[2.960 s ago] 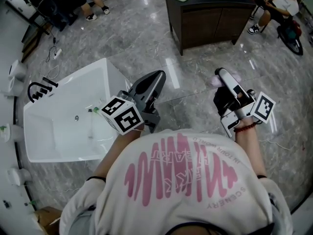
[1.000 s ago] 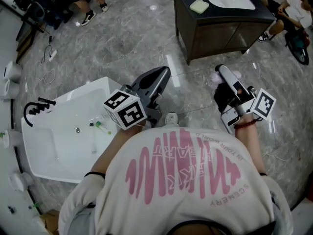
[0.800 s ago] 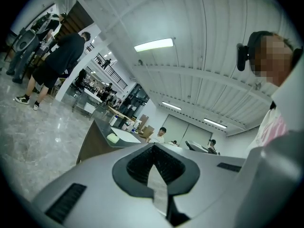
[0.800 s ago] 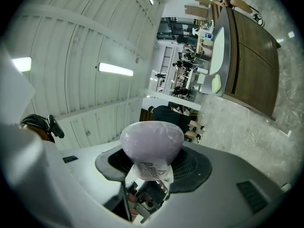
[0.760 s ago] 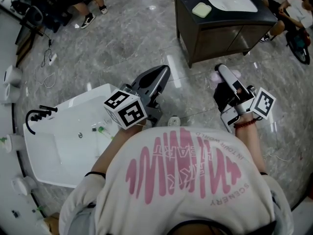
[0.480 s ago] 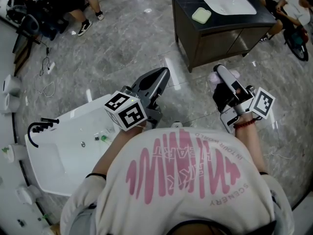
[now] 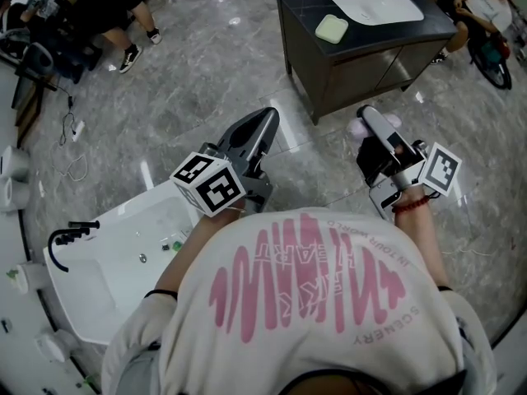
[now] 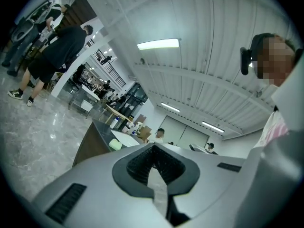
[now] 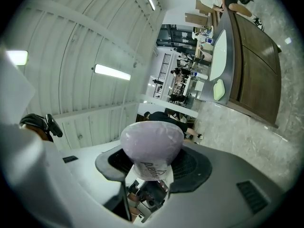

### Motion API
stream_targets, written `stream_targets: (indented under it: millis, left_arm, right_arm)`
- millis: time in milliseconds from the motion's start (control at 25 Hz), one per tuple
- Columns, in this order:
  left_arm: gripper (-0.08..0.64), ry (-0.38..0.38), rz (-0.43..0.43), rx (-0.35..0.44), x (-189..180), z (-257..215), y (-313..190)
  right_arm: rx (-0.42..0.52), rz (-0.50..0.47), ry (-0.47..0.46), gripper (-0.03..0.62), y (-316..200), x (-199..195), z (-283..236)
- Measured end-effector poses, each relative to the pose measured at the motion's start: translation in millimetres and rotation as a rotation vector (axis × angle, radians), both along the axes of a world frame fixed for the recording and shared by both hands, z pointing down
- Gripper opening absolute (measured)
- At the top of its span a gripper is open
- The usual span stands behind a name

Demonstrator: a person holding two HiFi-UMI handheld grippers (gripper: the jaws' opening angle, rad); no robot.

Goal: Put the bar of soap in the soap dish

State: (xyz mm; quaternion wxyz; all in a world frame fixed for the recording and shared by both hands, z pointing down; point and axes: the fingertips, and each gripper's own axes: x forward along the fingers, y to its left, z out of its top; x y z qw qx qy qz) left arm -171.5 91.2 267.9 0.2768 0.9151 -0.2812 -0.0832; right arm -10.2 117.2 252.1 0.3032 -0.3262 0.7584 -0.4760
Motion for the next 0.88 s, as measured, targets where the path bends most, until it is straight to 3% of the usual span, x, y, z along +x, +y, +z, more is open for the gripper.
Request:
stream_targets:
  millis: [520,880]
  left_arm:
    - [0.000,-0.031,-0.010,0.014,-10,4,-5]
    - [0.000,-0.051,0.031,0.016,7,14,-8]
  right_arm:
    - [0.015,-0.056,0.022,0.216,-20,-15,-3]
    - [0.000,-0.024,0.036,0.216,-19,0,0]
